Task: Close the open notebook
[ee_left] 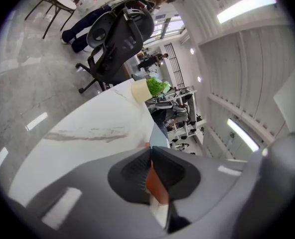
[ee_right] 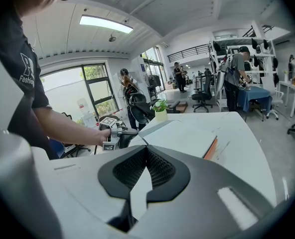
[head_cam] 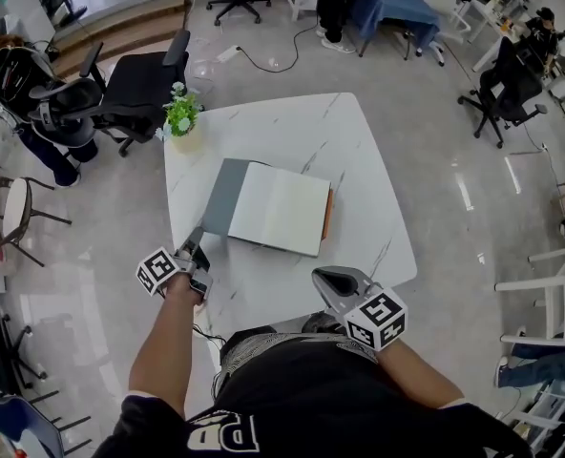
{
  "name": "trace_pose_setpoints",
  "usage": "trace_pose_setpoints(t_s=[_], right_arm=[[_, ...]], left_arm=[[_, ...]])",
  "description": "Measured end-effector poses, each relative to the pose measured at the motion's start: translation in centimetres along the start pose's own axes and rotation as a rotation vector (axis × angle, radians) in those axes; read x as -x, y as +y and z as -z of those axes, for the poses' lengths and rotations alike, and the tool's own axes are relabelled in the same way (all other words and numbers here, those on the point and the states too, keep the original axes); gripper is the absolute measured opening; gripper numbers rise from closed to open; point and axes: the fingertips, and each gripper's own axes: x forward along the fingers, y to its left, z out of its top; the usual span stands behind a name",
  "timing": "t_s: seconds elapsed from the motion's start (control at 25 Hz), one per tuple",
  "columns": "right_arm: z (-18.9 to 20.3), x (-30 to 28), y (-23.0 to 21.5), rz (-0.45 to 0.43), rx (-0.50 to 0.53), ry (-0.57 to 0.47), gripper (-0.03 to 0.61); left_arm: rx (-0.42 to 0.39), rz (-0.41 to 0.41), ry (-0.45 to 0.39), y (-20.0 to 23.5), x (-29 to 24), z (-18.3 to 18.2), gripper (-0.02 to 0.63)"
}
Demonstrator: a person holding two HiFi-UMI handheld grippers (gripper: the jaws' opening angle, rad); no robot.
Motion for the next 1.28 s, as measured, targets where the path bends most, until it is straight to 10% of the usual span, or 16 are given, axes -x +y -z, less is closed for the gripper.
trace_pose_setpoints(t_s=[1.28], right_arm=[[-0.4, 2.1, 0.3, -0.028, 0.018, -0.044, 0.0]], left_arm=[[-0.439, 0.197, 0.066, -17.5, 1.5, 3.2, 0.064]])
